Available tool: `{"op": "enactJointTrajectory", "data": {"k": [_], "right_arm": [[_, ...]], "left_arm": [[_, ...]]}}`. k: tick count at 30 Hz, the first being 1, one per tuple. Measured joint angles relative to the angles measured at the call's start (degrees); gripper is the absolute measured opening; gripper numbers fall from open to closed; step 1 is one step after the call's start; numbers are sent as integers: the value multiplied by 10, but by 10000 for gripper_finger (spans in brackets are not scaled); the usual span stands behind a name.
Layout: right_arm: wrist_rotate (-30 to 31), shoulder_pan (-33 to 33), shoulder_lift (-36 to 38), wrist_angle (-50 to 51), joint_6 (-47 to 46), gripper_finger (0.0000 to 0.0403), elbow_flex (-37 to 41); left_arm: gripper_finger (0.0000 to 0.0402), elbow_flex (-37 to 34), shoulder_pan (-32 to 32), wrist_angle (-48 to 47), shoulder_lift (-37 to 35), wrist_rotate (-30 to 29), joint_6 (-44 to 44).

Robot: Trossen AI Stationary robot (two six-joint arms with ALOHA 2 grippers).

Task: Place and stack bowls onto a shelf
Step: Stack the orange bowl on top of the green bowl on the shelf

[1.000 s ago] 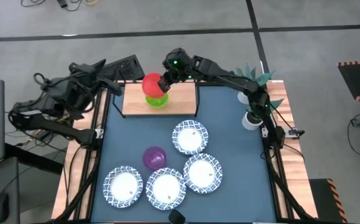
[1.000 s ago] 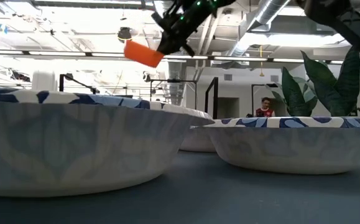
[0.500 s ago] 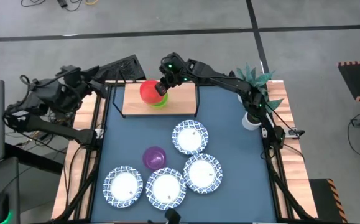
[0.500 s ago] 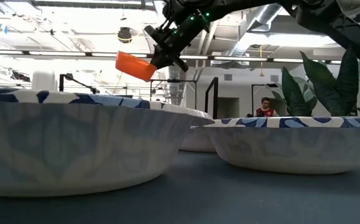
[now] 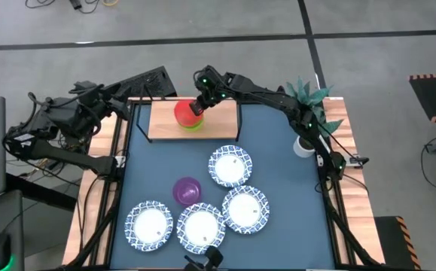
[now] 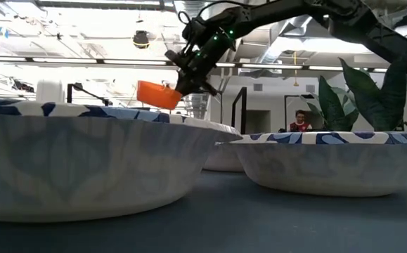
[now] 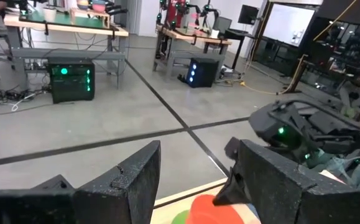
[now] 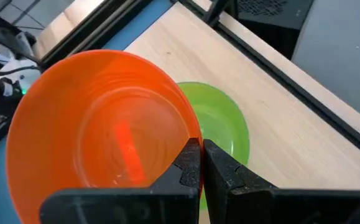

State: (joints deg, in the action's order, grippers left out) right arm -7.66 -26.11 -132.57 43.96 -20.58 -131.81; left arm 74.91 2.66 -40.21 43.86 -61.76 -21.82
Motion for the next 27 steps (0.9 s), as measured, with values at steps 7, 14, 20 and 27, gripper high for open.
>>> {"op": "enactJointTrajectory", "data": {"k": [7,14,20,27], "right_arm": [[4,-3,-16,-25,0,24,0],[0,-15,-19,-20,-10,24,0],[0,-19,-19,-20,-8,24,0],[4,-25,-19,-22,-2,24,0]], "left_arm": [[204,0,0,-2,0,0,-5],[204,0,0,-17,0,-4,-18],[204,0,0,-16,0,-5,-18],[204,0,0,-17,0,-5,-18]]}}
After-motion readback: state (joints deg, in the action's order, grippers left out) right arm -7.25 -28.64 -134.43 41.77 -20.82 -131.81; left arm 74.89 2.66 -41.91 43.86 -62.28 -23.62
